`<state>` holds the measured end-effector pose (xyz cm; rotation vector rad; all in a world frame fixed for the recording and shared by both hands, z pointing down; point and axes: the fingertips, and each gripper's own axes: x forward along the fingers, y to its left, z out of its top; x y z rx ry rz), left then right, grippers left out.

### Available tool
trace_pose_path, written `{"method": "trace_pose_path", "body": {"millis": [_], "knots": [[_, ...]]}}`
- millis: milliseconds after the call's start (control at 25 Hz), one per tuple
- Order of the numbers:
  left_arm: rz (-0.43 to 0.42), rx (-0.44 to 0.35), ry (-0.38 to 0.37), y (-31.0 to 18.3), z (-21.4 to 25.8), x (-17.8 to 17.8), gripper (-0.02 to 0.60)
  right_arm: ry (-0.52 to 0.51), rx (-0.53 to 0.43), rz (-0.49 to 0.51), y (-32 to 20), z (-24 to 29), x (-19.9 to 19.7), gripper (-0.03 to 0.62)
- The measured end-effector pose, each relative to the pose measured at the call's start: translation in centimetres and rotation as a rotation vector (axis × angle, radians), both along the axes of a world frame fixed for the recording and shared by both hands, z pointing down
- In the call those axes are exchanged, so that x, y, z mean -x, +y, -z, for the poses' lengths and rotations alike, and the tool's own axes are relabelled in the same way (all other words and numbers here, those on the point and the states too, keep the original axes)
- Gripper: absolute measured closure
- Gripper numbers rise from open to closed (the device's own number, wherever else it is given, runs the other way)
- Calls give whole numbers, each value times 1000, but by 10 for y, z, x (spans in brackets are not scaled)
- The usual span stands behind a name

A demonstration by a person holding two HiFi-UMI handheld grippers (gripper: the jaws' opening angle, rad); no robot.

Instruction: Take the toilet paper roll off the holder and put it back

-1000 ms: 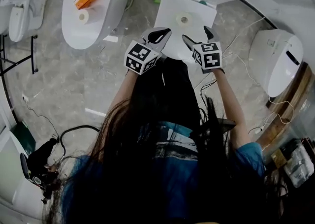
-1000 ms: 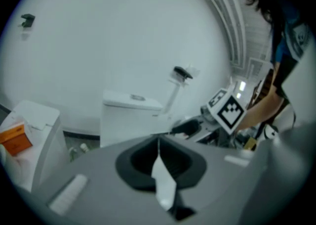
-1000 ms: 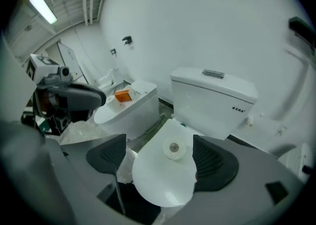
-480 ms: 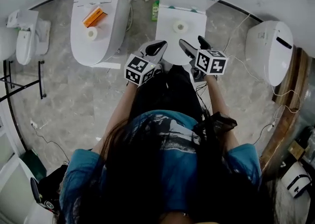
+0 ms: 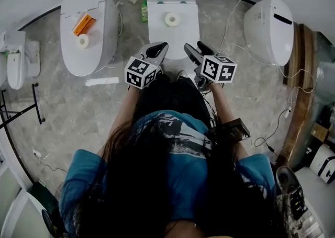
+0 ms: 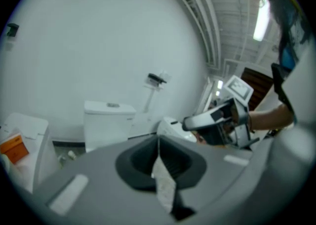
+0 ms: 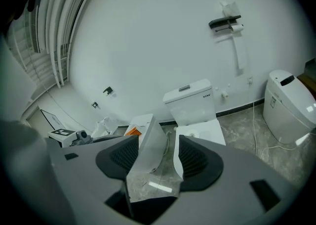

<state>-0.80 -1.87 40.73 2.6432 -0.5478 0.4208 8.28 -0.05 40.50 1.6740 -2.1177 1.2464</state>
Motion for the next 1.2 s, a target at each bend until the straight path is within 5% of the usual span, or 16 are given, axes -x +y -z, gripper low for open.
{"method": "trace_pose_path", "body": {"millis": [280, 640, 960, 1200], "knots": [[3, -53, 7, 31, 21, -20, 588, 0, 19, -52, 51, 0, -23, 520], [169, -43, 83, 145, 50, -37, 588, -55, -13, 56, 165, 6, -43, 553], [244, -41, -7, 252, 34, -25, 588, -131, -11, 167, 253, 3, -30, 557], [258, -73, -18, 286, 45, -7, 588, -156, -5, 218, 282, 4, -2, 560]]}}
